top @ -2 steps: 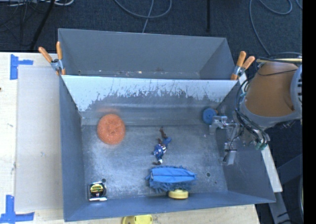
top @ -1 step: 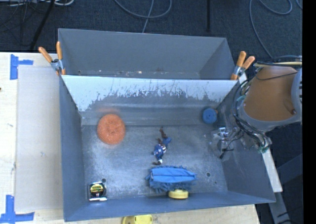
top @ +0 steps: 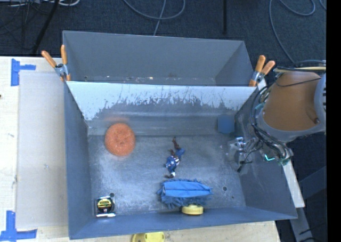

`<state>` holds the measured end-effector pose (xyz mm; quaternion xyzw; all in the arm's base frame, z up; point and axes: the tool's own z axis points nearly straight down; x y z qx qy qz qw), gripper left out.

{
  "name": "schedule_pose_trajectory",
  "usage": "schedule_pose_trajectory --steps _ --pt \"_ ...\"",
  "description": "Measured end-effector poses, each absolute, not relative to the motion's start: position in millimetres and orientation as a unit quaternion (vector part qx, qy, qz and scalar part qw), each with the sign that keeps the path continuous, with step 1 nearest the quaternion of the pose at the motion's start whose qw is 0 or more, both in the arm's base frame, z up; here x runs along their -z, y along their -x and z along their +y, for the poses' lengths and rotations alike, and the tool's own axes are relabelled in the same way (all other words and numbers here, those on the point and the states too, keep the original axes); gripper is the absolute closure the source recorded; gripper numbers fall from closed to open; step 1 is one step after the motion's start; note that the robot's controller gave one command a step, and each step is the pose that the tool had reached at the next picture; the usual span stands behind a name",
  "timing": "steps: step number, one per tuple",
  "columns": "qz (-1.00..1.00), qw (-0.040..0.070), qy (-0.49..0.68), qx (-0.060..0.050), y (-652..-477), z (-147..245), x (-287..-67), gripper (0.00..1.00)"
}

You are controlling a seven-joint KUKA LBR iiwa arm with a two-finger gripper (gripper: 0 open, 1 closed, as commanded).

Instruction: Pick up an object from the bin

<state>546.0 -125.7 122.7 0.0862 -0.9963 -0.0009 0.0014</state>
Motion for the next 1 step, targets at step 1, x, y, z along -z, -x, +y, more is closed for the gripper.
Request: schedule_pose_trajectory --steps 1 --pt "-0.996 0.001 -0.087 0.001 -546.0 -125.4 -122.7 0.0"
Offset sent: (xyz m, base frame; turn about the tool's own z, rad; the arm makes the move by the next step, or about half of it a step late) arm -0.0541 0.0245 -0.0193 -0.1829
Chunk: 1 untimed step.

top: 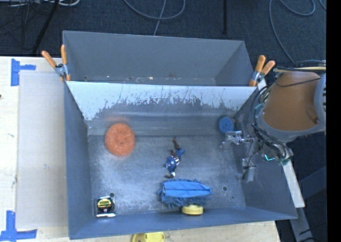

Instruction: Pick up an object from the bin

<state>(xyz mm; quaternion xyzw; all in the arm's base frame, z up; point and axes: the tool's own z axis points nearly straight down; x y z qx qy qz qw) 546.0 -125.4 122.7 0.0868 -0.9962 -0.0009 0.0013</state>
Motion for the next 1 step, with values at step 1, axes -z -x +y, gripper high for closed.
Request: schedule_pose_trajectory --steps 1 --pt "-0.994 -0.001 -0.107 0.0 -534.7 -120.1 -118.8 0.0"
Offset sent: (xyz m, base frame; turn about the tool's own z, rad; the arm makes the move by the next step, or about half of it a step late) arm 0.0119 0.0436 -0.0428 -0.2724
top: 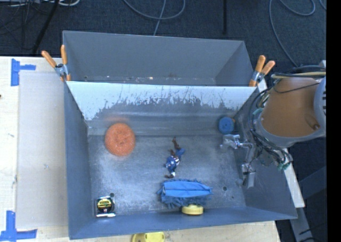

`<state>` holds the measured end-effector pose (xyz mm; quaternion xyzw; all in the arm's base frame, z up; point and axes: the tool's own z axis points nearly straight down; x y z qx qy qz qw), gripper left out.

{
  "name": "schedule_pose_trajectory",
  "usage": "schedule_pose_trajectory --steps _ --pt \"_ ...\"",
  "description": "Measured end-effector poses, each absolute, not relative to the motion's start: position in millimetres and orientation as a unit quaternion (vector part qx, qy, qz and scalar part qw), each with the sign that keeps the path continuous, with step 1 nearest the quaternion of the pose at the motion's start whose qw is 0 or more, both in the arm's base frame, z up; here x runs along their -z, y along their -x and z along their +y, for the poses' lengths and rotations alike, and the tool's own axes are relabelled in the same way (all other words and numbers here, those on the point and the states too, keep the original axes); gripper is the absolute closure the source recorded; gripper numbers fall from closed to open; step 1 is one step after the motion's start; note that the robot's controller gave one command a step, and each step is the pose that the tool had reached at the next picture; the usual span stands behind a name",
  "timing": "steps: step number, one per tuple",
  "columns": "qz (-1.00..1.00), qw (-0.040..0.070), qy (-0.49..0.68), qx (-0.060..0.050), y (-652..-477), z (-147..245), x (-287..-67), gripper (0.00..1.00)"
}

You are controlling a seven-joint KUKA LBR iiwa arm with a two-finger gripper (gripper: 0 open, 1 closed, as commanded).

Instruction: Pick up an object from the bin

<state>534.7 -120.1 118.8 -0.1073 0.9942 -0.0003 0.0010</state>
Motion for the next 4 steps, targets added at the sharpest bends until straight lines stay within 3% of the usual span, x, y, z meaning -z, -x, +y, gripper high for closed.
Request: schedule_pose_trajectory --steps 1,2,3,4 --pt "0.98 -0.001 0.198 0.0 -542.1 -96 -93 0.0" --pt "0.984 0.0 0.176 -0.001 -521.3 -70 -78 0.0" --pt "0.984 -0.003 0.179 -0.001 -516.3 -55 -73 0.0" --pt "0.962 -0.001 0.272 -0.001 -505.4 -43 -72 0.0"
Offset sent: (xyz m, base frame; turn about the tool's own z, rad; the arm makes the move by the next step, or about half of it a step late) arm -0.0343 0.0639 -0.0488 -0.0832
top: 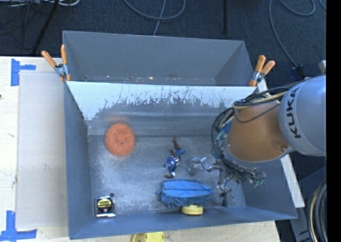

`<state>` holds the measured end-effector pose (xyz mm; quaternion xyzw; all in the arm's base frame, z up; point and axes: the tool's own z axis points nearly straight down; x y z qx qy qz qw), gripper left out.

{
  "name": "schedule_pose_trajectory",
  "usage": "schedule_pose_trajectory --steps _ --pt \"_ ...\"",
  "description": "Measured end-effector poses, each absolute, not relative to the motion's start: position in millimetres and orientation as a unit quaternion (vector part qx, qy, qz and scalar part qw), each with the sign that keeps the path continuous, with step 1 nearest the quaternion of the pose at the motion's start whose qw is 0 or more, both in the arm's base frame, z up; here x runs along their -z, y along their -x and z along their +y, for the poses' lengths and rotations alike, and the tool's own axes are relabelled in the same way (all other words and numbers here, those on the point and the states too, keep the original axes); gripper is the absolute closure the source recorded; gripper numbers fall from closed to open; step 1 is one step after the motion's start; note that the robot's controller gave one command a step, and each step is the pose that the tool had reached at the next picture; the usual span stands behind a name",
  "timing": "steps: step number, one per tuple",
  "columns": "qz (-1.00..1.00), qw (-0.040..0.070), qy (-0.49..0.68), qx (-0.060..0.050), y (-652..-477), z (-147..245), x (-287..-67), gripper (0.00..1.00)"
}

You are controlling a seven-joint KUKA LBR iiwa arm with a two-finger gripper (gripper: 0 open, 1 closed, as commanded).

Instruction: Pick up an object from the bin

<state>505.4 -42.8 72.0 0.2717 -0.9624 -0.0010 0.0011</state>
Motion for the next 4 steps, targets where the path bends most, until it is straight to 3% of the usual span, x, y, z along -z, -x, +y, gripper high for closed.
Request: schedule_pose_trajectory --steps 1,2,3,4 --pt "-0.982 0.001 -0.188 0.001 -502.8 -35 -71 0.0" --pt "-0.954 0.0 -0.299 0.0 -491.2 -21 -71 0.0" --pt "-0.903 -0.001 -0.429 0.0 -489.2 -14 -70 1.0" --pt "-0.903 -0.001 -0.429 0.0 -489.2 -14 -70 1.0"
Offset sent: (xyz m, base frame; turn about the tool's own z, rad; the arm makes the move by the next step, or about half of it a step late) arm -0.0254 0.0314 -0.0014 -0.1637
